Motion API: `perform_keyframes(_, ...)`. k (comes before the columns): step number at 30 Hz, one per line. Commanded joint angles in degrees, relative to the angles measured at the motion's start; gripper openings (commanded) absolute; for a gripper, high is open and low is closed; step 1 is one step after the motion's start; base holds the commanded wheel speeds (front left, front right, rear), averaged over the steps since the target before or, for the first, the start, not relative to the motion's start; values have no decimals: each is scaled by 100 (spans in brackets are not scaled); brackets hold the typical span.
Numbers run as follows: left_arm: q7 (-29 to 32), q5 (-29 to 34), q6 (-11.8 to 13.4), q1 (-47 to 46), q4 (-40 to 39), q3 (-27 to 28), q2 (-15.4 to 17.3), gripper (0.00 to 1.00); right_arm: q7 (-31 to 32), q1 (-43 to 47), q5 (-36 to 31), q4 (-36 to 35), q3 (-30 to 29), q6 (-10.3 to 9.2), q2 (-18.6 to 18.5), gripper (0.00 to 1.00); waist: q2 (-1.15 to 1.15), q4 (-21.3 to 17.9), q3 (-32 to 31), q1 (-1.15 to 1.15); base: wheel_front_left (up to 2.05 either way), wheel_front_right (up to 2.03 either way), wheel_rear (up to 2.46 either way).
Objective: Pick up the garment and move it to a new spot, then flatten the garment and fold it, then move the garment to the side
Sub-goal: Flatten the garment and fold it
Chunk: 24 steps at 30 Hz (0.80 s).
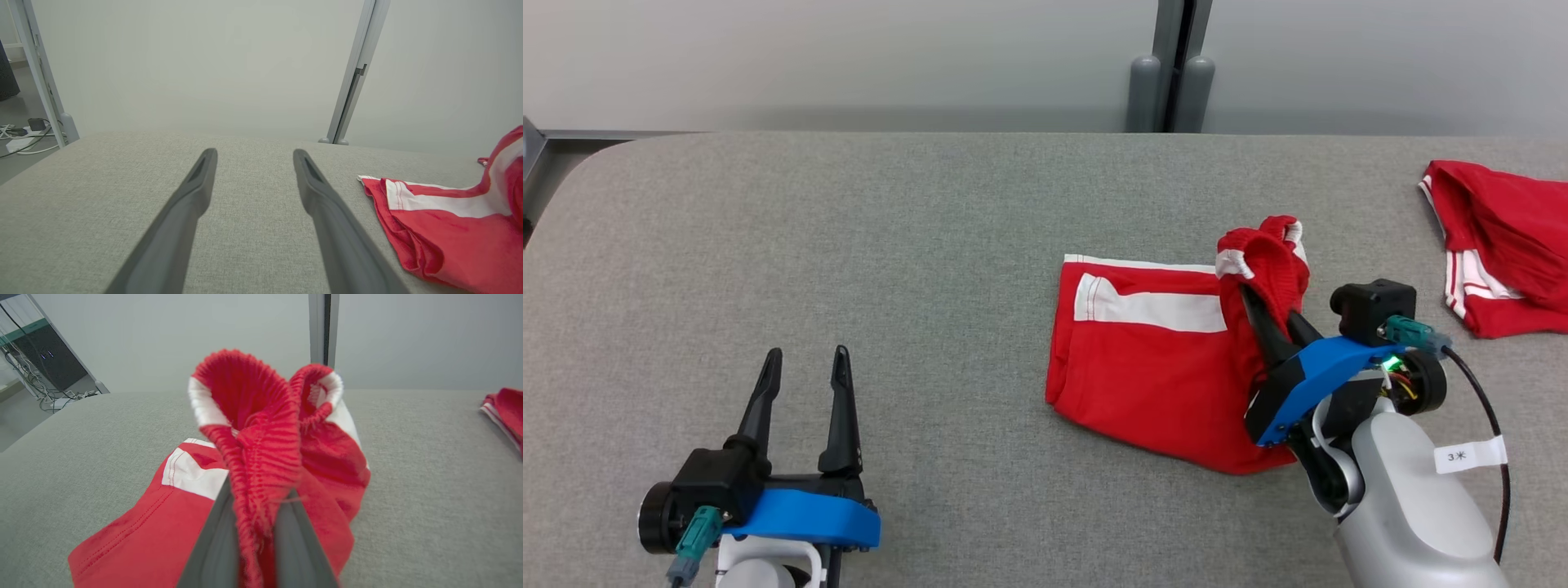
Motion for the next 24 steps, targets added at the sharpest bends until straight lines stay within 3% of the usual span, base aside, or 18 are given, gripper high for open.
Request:
perform_keyframes(1,-23,-31,9,-102,-9,-8,-7,100,2,-91,2,-31,74,4,27,0,0,47,32,0,0,0,0)
perform_keyframes(10,-23,-78,-23,-214,33,-123,-7,100,-214,-304,477,169,809,4,22,0,0,255,164,0,0,0,0)
perform_keyframes(18,-23,-102,-20,-300,77,-187,-8,100,-561,-646,811,873,1238,4,22,0,0,371,201,0,0,0,0)
perform_keyframes(19,-23,-102,-22,-312,84,-194,-8,100,-633,-694,847,982,1285,4,22,8,0,378,198,0,0,0,0)
perform_keyframes(20,-23,-100,-25,-321,90,-200,-7,100,-691,-738,880,1091,1337,4,21,45,0,384,195,0,0,0,0)
perform_keyframes(21,-23,-99,-27,-325,96,-205,-7,100,-746,-776,922,1202,1406,4,22,98,0,388,190,0,0,0,0)
perform_keyframes(24,-23,-77,-36,-309,114,-186,-7,100,-920,-889,1082,1418,1614,4,21,100,0,369,161,0,0,0,0)
